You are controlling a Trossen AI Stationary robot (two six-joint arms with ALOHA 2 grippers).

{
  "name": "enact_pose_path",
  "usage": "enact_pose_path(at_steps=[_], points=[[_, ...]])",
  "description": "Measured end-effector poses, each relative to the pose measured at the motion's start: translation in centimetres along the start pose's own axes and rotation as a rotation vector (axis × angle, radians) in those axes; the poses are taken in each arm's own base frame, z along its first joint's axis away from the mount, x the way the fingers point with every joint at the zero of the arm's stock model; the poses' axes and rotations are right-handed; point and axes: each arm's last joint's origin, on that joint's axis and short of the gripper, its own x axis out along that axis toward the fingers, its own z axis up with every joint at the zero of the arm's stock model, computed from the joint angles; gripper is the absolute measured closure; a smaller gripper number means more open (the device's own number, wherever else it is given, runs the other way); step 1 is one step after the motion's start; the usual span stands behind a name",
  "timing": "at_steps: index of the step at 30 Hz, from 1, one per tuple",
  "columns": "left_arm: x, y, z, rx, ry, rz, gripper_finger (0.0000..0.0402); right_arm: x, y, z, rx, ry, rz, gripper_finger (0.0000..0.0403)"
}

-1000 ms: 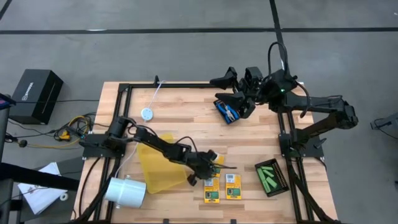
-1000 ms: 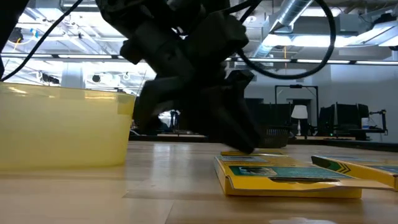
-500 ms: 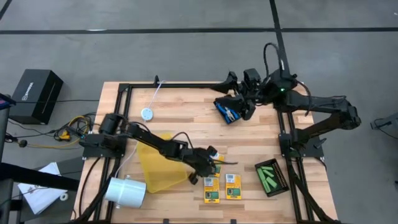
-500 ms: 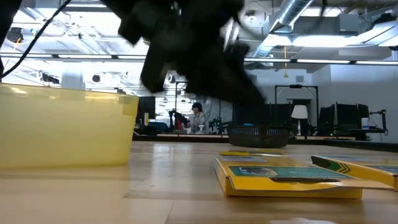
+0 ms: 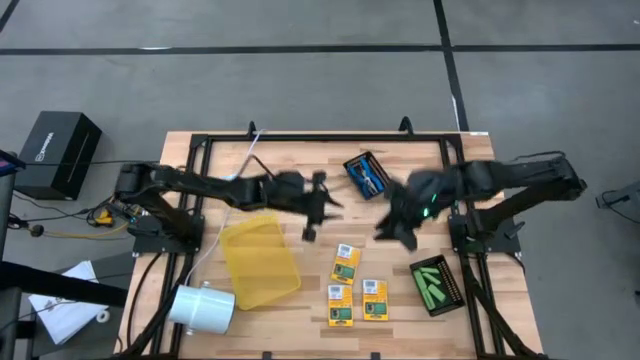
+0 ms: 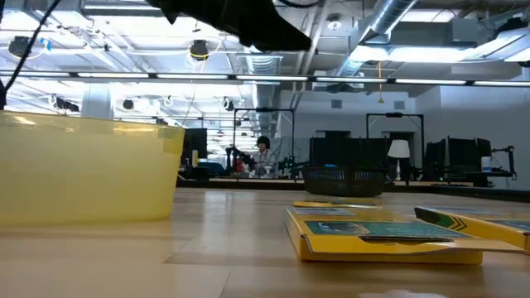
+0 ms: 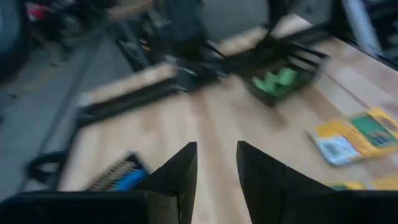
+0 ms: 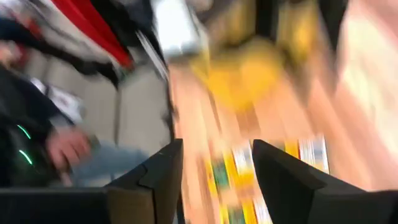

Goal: Pick & Place School Supplies
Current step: Put the pack of crayon into the yellow bin

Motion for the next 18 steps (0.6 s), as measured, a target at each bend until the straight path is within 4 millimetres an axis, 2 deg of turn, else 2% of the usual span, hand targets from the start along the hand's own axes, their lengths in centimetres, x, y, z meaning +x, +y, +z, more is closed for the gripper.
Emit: enact_pose_path(at_steps=[5, 8, 12, 18], points=[[-2.8, 2.5, -0.2, -0.056, -0.019, 0.082, 0.0295, 4.5, 0.3, -5.4, 0.044, 0.324, -0.185, 0.0223], [-3.8, 3.2, -0.9, -0.103, -0.017, 0.108, 0.0296, 7.6, 0.6, -8.2, 0.072, 0.415, -0.235, 0.0216], [-4.2, 2.7, -2.4, -0.138, 0.041, 0.096, 0.0295, 11.9, 1.7, -11.5, 0.109, 0.453, -0.215, 0.0205], [-4.6, 1.7, -3.2, -0.162, 0.061, 0.07, 0.0295, 17.9, 4.5, -16.2, 0.189, 0.518, -0.129, 0.0192]])
